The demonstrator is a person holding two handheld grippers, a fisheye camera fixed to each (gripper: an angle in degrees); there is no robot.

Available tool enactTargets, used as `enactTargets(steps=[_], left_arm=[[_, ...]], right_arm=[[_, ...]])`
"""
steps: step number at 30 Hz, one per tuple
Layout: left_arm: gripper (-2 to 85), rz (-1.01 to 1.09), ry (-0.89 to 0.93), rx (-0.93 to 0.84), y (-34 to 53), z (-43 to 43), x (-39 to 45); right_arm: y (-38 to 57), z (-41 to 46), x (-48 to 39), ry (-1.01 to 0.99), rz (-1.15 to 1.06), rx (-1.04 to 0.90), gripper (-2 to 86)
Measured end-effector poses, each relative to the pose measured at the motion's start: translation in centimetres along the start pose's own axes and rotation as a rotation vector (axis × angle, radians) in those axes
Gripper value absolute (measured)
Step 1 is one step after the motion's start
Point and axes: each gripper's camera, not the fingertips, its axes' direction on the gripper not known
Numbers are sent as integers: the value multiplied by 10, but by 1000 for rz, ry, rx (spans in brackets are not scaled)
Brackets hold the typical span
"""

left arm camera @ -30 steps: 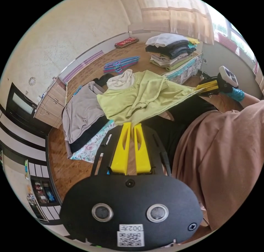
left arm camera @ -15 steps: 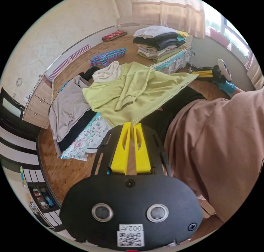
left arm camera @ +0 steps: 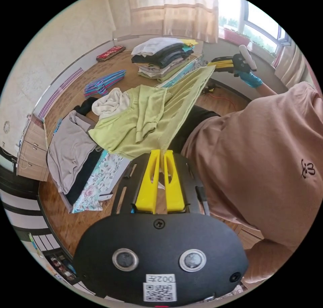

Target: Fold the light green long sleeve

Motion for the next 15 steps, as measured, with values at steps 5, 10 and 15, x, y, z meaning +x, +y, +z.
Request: enactTargets(steps=[5,10,15], left_arm=[[-9,-36,-112,-21,-43,7,-49],[-9,-77,-219,-30,-103,26,-114],[-8,-117,-276,-80,-171,75,-188]], right_arm=[[-28,43,37,-30,68,96,-7],[-73,109,90,-60,119,114,-7],[-115,206,135,-89,162,19,-7]])
